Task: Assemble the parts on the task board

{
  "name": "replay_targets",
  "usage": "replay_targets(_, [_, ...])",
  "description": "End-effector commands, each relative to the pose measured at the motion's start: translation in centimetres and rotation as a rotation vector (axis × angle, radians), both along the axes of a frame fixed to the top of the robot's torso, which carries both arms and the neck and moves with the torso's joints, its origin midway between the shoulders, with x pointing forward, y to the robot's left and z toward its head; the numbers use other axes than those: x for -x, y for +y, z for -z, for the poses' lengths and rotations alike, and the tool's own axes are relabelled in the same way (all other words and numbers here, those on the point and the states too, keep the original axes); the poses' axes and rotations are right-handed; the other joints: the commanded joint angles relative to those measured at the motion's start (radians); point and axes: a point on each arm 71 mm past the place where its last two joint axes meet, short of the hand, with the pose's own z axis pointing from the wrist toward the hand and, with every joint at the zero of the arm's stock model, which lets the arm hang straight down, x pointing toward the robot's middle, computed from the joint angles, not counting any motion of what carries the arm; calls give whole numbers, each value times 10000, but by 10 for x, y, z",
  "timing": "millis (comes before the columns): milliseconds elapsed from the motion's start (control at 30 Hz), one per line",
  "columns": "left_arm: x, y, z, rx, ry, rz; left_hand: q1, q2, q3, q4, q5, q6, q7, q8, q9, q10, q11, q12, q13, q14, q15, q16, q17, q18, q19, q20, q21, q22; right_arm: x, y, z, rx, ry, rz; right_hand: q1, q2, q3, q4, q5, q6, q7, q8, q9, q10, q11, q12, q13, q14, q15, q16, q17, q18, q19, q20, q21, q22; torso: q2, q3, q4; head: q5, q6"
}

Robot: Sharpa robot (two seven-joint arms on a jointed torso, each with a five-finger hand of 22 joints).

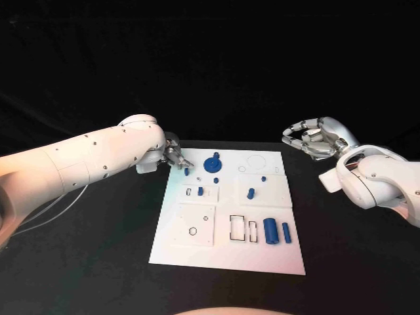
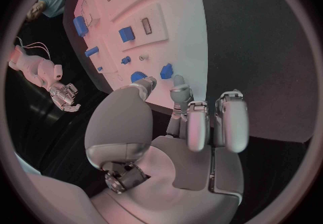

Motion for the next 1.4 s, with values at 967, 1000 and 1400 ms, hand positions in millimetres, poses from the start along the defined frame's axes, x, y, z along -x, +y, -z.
replay_targets(967, [1,-10,7,-52,477,346,346,410,46,-59,-77,151,-23,-113,-138,2,-7,51,-11,1040,64,36,2635,-60,128,10,106,518,0,4,1,10,-24,-156,9,33,78,12,-12,-71,12,73,13,-12,1,-41,240,655,-45,-60,1111,195,229,-20,-15,1713,-15,-1,12,-37,-121])
replay_targets(1000, [1,-10,7,-44,459,327,403,449,70,-58,-74,159,-25,-116,-149,1,-8,56,-11,1040,63,36,2635,-60,128,10,107,520,0,4,1,11,-23,-156,9,33,78,12,-12,-71,12,73,13,-12,1,-41,240,655,-45,-60,1111,195,229,-20,-15,1713,-15,-1,12,-37,-121])
replay_targets(1400, [1,-11,7,297,337,150,1411,904,569,-145,-34,147,-56,-151,-244,-83,-38,0,-137,1040,39,36,2635,-61,123,-7,117,549,0,4,1,21,-3,-155,7,37,83,16,-4,-71,10,78,16,6,-1,-31,252,655,-46,-62,1110,195,229,-22,-18,1712,-17,2,9,-49,-158])
